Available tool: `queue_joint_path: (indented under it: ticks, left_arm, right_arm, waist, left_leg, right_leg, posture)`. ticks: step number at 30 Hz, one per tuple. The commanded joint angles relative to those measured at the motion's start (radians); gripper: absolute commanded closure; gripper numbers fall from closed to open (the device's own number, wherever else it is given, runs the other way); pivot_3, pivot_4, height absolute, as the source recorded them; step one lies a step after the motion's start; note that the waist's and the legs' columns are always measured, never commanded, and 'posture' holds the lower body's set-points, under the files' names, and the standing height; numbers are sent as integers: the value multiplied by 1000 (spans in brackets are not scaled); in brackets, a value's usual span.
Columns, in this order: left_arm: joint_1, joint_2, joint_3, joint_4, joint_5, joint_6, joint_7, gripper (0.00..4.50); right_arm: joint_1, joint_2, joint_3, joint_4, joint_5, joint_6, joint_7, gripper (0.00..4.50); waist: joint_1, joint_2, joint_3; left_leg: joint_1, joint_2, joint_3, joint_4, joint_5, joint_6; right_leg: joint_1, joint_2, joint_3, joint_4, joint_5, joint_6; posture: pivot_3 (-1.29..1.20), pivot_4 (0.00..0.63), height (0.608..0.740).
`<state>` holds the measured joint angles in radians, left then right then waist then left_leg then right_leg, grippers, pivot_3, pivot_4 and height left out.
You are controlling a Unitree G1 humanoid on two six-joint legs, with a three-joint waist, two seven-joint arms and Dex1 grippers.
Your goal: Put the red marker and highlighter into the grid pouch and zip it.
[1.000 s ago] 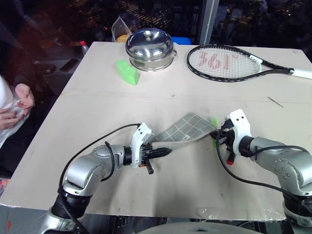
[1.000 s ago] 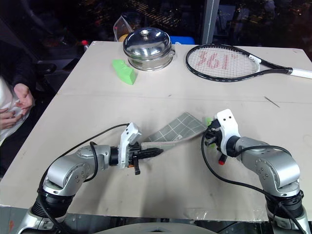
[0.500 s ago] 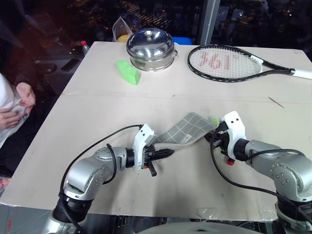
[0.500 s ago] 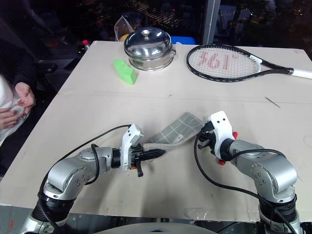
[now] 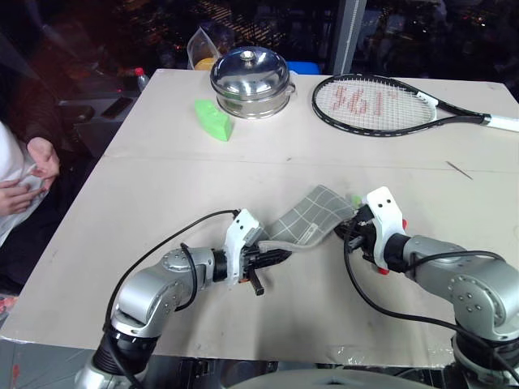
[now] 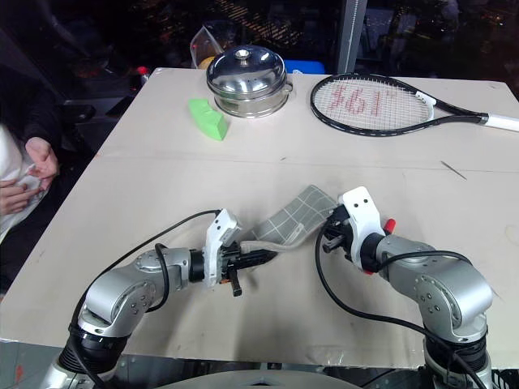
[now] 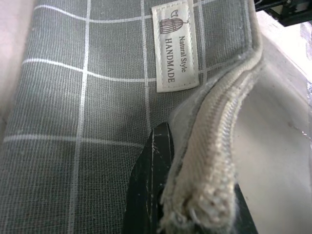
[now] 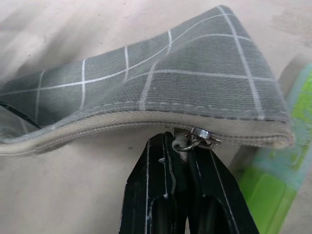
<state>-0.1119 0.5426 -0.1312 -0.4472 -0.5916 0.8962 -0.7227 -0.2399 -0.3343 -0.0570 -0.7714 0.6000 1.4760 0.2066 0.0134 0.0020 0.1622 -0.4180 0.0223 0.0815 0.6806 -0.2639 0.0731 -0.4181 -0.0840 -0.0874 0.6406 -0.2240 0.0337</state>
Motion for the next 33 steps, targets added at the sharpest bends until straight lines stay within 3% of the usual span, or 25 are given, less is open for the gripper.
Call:
queue_joint_path:
  ticks: [1, 9, 17, 22, 33]
  left_arm:
    - [6, -9, -5, -2, -7, -21, -5, 4500]
    - [15, -29, -1, -12, -12, -13, 16, 4500]
    - [4, -32, -1, -12, -11, -11, 23, 4500]
    - [1, -36, 7, -17, -11, -12, 36, 4500]
    - [-8, -61, 16, -9, -28, 15, 61, 4500]
  right_arm:
    - [4, 13, -3, -51, 13, 12, -1, 4474]
    - [13, 13, -21, -79, 21, 42, 18, 4474]
    - [-26, 7, -121, -37, 13, 64, 40, 4474]
    - [-31, -113, -58, -21, -7, 17, 72, 4474]
    - [-16, -123, 27, -76, 6, -14, 73, 4474]
  waist:
    - [0, 0, 0]
    - [0, 0, 0]
    - [0, 0, 0]
    - [0, 0, 0]
    - [0, 0, 0]
  left_leg:
    - [0, 0, 0, 0, 0, 0]
    - [0, 0, 0, 0, 0, 0]
    - [0, 0, 0, 0, 0, 0]
    - [0, -1, 0, 0, 0, 0]
    - [0, 0, 0, 0, 0, 1]
  right_leg:
    - [0, 0, 0, 0, 0, 0]
    - [0, 0, 0, 0, 0, 0]
    - [0, 0, 0, 0, 0, 0]
    - [0, 0, 0, 0, 0, 0]
    - [0, 0, 0, 0, 0, 0]
  posture:
    - [0, 150, 740]
    - [0, 150, 740]
    - [0, 150, 740]
    - [0, 150, 740]
    - [0, 150, 740]
